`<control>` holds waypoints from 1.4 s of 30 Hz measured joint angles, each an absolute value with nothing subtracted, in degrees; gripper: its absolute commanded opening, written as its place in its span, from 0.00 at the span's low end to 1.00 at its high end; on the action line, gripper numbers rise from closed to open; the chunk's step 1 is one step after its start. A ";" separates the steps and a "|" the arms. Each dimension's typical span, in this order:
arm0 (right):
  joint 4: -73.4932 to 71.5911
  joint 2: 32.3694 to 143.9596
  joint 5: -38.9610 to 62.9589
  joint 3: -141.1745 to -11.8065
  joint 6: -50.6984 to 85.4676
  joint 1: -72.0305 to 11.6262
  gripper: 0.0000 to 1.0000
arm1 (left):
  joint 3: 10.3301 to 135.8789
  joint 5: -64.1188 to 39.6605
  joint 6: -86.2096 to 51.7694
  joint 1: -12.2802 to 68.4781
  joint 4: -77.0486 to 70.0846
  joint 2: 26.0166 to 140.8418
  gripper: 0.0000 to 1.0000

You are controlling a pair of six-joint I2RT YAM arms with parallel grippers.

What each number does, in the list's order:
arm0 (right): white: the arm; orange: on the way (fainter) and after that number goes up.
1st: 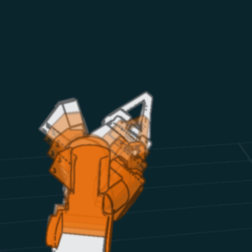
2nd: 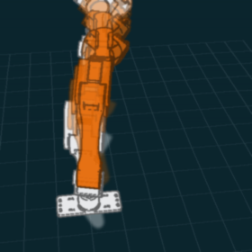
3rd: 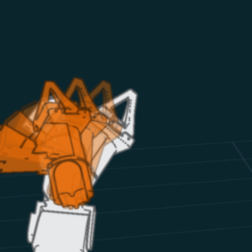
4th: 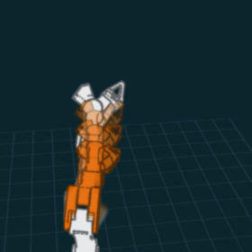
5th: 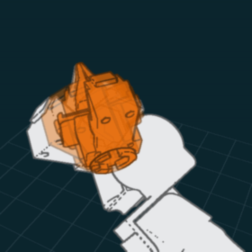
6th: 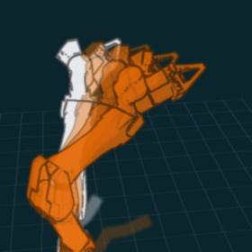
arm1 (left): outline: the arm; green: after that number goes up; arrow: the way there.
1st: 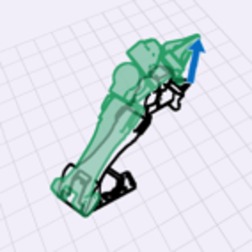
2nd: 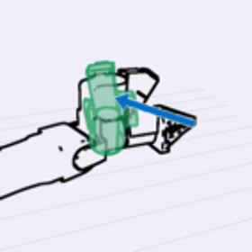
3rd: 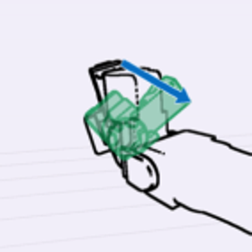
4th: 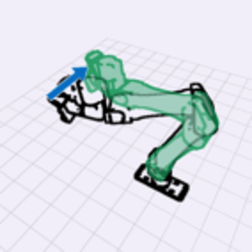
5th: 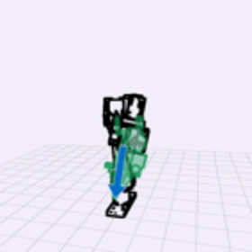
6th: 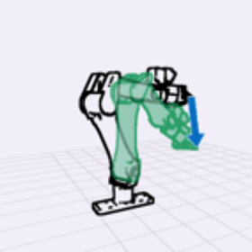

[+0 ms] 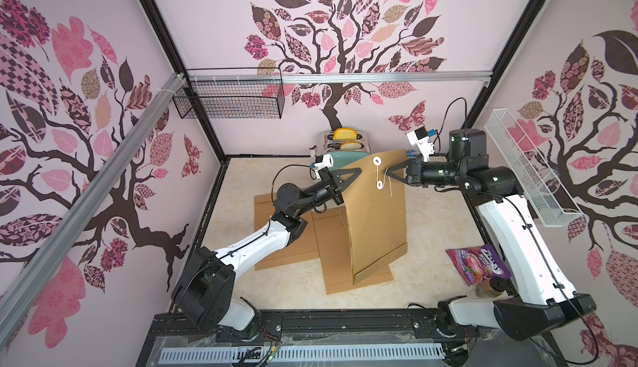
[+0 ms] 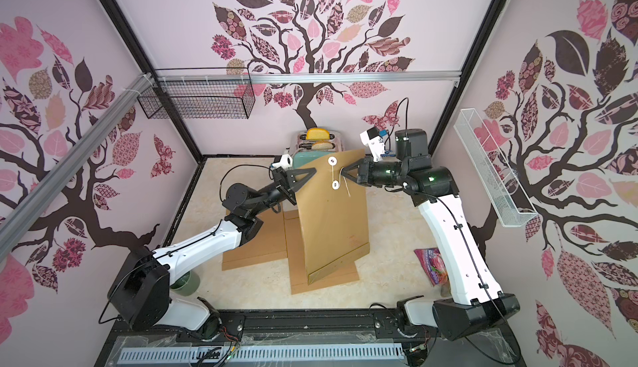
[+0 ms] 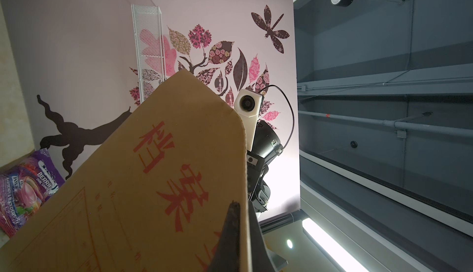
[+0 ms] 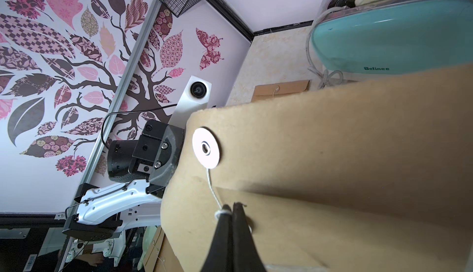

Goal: Close the mouth of the file bag
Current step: Close the file bag.

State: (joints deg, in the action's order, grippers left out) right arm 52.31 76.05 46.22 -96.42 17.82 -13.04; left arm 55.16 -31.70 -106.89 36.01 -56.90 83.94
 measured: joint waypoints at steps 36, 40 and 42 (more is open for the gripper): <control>63.22 85.56 40.56 -107.24 9.98 -12.16 0.00 | 54.61 -32.18 -108.99 36.05 -59.77 83.94 0.00; 63.70 86.00 40.71 -108.01 9.34 -12.14 0.00 | 54.59 -32.18 -109.71 36.05 -60.66 83.94 0.00; 63.92 86.00 40.71 -108.01 9.26 -12.14 0.00 | 54.59 -32.29 -109.73 36.05 -60.69 83.94 0.00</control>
State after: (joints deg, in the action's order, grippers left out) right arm 63.92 86.00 40.71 -108.01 9.26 -12.14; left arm 54.59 -32.29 -109.73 36.05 -60.69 83.94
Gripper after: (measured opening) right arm 0.044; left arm 0.043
